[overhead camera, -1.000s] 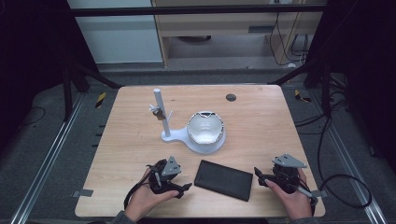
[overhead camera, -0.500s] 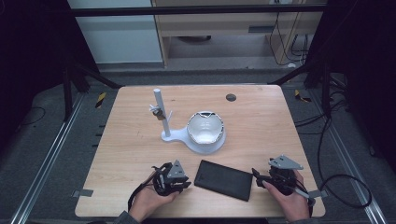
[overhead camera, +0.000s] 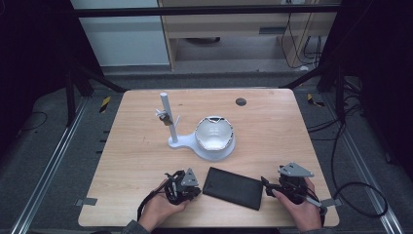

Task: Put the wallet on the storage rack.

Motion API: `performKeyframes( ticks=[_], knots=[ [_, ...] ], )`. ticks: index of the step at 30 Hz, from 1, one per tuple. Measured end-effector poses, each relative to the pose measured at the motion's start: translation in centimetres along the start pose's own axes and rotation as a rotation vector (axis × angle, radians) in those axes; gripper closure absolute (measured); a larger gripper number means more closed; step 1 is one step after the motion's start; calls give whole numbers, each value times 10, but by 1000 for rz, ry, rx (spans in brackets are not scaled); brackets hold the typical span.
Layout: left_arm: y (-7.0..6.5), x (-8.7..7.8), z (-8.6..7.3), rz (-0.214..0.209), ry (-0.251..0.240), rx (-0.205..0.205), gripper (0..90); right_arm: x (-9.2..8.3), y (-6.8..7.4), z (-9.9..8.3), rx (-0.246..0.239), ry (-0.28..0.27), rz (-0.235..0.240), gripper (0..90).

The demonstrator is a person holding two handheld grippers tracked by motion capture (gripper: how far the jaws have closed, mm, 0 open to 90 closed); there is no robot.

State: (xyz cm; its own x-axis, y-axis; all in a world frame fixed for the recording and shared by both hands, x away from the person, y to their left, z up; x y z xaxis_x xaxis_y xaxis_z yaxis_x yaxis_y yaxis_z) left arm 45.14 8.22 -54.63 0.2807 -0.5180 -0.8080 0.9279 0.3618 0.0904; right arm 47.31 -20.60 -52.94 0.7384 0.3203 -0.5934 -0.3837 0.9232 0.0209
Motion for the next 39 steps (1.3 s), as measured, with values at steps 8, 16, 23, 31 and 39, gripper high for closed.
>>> performKeyframes(
  ticks=[8, 16, 23, 31, 39],
  knots=[
    [0, 2, 1, -3, 5, 3, 871, 0, 2, 1, 0, -1, 4, 196],
    [-1, 4, 1, -5, 11, 11, 878, -1, 1, 1, -4, -5, 7, 195],
    [-1, 1, 4, -3, -15, -3, 876, -2, 9, 4, -12, -16, 31, 195],
    [4, -8, 16, -18, -109, -60, 863, -2, 64, 13, -98, 10, 188, 131],
    [9, -1, 27, -38, -115, -81, 824, -1, 104, 17, -223, 77, 230, 131]
  ],
)
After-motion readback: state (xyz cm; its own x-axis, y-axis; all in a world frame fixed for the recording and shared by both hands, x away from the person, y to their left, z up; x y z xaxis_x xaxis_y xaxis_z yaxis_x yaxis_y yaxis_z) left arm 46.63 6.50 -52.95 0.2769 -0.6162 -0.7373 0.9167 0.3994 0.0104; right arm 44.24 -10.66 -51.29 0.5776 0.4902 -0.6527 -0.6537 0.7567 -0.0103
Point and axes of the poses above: each handheld gripper's, and its own axes: x roughly forward along the jaws, z roughly out of its top, y roughly to its left, the point moved 8 cm from there along x, roughly forward along the jaws, and after that the axes turned 6 degrees about x, right-handed, at the moved point
